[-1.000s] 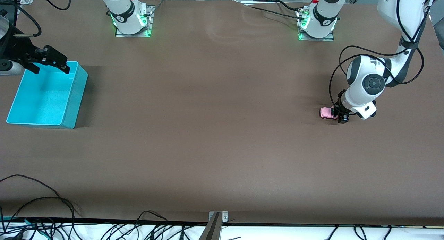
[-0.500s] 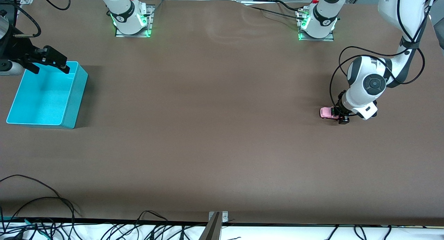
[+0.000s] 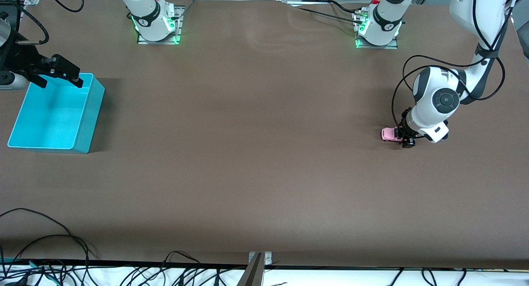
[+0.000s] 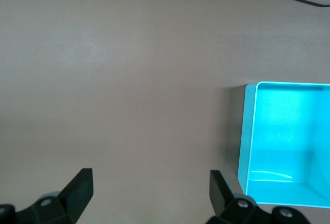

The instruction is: Wind and store pink jeep toy

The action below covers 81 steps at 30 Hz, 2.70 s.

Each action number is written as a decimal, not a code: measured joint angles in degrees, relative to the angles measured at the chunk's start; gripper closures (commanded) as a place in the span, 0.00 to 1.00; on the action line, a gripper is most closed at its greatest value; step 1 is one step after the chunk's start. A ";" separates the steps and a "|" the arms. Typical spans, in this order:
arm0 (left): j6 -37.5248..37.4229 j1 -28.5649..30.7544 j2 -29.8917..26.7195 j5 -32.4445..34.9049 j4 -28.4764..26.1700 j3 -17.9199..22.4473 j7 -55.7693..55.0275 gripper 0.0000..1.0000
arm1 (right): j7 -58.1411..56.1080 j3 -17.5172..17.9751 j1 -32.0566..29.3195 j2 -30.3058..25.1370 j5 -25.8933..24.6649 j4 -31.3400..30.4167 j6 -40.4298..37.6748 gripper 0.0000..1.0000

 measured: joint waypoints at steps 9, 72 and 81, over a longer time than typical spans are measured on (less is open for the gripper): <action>0.00 0.00 0.00 -0.71 0.13 -0.54 0.68 0.24 | 0.00 -0.01 0.00 0.00 0.00 0.00 0.00 0.00; -0.03 1.12 0.30 -4.34 0.98 -0.73 0.71 0.83 | 0.00 -0.04 0.00 0.02 0.00 -0.02 -0.01 0.00; 0.01 2.31 0.38 -3.20 1.12 -0.57 0.87 0.83 | 0.00 -0.04 0.00 0.02 0.00 -0.02 -0.01 0.00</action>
